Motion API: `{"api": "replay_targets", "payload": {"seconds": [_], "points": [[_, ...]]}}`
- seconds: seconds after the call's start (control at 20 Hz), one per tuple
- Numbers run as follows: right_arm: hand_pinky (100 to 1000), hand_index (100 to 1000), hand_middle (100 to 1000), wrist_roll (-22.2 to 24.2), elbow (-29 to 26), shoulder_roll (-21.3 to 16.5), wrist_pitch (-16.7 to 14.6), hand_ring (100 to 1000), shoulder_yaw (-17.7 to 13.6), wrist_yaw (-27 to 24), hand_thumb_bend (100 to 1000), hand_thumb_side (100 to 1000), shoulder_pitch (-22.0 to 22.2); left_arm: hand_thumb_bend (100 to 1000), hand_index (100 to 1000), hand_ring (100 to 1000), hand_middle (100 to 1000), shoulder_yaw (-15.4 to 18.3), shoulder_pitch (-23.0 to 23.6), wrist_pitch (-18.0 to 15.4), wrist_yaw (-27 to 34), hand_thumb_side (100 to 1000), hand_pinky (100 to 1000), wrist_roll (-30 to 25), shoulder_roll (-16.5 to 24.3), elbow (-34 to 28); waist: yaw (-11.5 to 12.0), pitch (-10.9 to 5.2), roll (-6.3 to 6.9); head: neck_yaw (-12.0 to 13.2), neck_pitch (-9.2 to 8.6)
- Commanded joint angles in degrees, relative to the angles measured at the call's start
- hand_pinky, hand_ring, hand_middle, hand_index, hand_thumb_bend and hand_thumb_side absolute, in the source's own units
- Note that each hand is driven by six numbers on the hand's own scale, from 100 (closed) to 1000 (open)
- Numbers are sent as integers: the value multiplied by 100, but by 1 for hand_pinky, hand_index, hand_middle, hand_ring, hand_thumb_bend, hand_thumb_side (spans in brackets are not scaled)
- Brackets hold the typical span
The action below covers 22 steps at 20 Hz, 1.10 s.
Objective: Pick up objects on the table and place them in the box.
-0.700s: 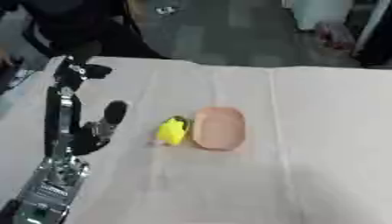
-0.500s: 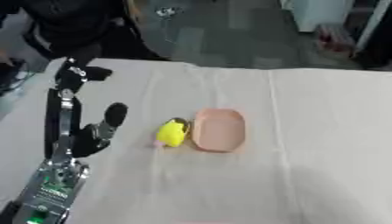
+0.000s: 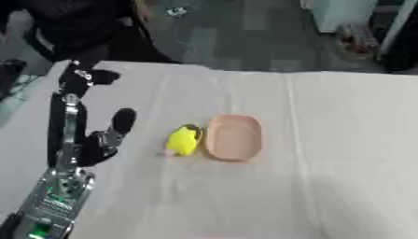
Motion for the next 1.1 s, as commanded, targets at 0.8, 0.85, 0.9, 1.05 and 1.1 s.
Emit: {"api": "replay_targets", "payload": {"seconds": [0.8,0.85,0.9,1.05,1.1], "points": [[358,540,498,48,-78,-225,30,494,-22,-63,100,1000,-7,525,866,732,851,-193,-322,1117,-275,947,712,-2749,2489,-105,-64,-110,112,97,67],[358,540,498,58,-78,-232,25,494,-16,-64,100,1000,-8,525,864,748,855,-236,-347,1073,-321,949,734,-2879,2613,-105,-74,-111,119,109,65],[358,540,498,67,-78,-234,22,494,-12,-64,100,1000,-7,525,864,743,853,-266,-379,1033,-380,949,728,-3015,2701,-105,-79,-113,121,113,64],[358,540,498,95,-78,-248,12,494,12,-60,100,1000,-13,522,856,763,851,-412,-526,894,-584,953,754,-3507,3003,-105,-114,-116,136,157,61],[358,540,498,100,-78,-250,10,494,16,-61,100,1000,-17,521,853,765,850,-443,-580,867,-635,952,759,-3658,3075,-105,-124,-116,140,172,60]]}}
